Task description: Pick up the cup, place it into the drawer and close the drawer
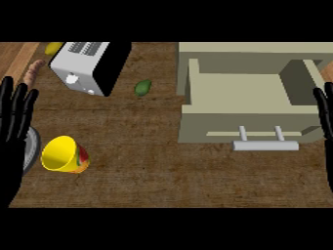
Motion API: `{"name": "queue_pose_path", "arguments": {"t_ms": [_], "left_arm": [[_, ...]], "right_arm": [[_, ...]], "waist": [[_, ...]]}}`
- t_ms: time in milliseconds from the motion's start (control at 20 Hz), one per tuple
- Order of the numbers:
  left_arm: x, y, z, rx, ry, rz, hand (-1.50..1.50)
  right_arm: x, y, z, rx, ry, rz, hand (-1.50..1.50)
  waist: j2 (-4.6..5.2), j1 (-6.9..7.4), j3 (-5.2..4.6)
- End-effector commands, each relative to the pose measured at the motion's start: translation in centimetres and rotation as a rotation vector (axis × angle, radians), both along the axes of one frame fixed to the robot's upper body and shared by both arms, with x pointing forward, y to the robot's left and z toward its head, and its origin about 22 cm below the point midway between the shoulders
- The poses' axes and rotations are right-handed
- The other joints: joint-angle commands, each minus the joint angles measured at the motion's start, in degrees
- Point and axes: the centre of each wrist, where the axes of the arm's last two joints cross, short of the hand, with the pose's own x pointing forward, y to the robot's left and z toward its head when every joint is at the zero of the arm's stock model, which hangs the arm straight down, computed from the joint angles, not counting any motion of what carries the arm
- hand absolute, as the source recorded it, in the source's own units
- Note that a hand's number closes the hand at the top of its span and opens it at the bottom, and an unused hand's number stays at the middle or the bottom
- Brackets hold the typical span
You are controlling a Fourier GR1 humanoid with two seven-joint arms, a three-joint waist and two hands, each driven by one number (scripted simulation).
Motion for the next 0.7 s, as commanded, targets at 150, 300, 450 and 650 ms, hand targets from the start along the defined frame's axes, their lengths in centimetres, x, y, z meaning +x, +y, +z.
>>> {"name": "queue_pose_path", "arguments": {"t_ms": [150, 300, 450, 650], "left_arm": [[-1.0, 5.4, 0.7, 0.008, -0.031, -0.231, -1.5], [-1.0, 5.6, -3.4, -0.187, 0.201, -0.277, -1.5], [0.1, 9.1, -2.9, -0.211, 0.234, -0.28, -1.5], [2.9, 11.7, -5.0, -0.227, 0.251, -0.271, -1.5]], "right_arm": [[0.3, 0.5, 0.1, -0.001, -0.025, 0.019, -1.5], [0.2, 1.4, -0.4, -0.03, 0.141, 0.144, -1.5], [2.1, 2.3, -0.3, -0.03, 0.139, 0.166, -1.5], [2.7, 1.0, 0.1, -0.015, 0.152, 0.169, -1.5]], "waist": [[0.97, 0.83, 1.09], [1.48, 1.46, 0.94], [1.34, 1.11, 1.08], [1.18, 0.1, 1.12]]}}
